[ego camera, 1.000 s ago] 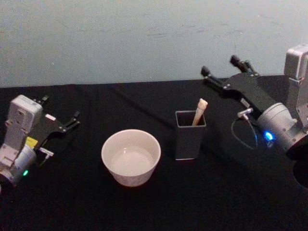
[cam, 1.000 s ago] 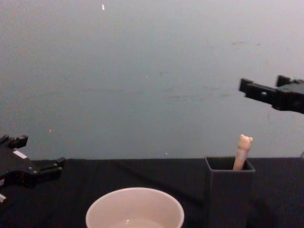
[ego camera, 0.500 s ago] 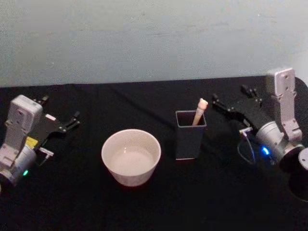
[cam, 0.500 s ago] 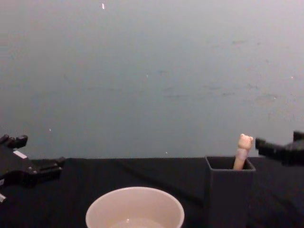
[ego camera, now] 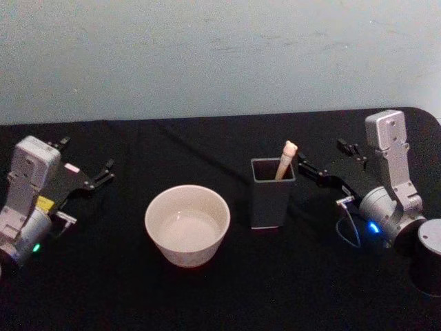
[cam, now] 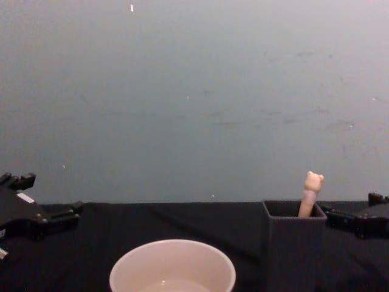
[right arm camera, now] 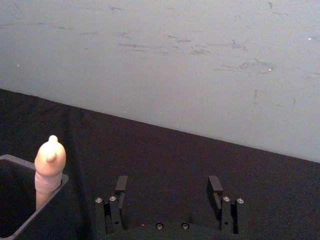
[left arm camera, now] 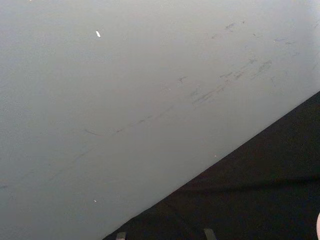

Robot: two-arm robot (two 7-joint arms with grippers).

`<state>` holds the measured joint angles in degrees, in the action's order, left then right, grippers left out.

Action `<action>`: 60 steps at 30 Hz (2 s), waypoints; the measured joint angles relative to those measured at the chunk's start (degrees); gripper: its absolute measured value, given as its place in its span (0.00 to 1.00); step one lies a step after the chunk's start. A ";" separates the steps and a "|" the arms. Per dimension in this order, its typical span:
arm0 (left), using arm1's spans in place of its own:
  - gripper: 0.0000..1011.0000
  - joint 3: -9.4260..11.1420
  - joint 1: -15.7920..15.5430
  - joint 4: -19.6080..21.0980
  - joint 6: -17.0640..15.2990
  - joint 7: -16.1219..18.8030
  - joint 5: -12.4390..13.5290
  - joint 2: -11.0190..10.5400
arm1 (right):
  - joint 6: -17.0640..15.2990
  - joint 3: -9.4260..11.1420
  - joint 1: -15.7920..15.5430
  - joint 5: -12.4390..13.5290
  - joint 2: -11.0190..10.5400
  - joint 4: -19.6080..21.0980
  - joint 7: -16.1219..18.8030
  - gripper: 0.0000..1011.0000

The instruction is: Pick up the stirring spoon with one hand, stir inside the cup, then place it back in its original position.

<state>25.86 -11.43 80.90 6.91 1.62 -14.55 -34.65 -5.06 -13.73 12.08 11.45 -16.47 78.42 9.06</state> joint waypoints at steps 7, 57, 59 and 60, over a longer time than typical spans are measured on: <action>0.99 0.00 0.00 0.00 0.00 0.00 0.00 0.00 | 0.05 0.01 -0.01 0.10 -0.05 0.15 0.03 0.99; 0.99 0.00 0.00 0.00 0.00 0.00 0.00 0.00 | 0.17 0.01 -0.05 0.40 -0.14 0.38 0.03 0.99; 0.99 0.00 0.00 0.00 0.00 0.00 0.00 0.00 | 0.17 0.01 -0.06 0.40 -0.14 0.38 0.03 0.99; 0.99 0.00 0.00 0.00 0.00 0.00 0.00 0.00 | 0.17 0.01 -0.06 0.40 -0.14 0.38 0.03 0.99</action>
<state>25.86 -11.43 80.90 6.91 1.62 -14.55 -34.65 -4.90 -13.72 12.02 11.85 -16.61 78.80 9.09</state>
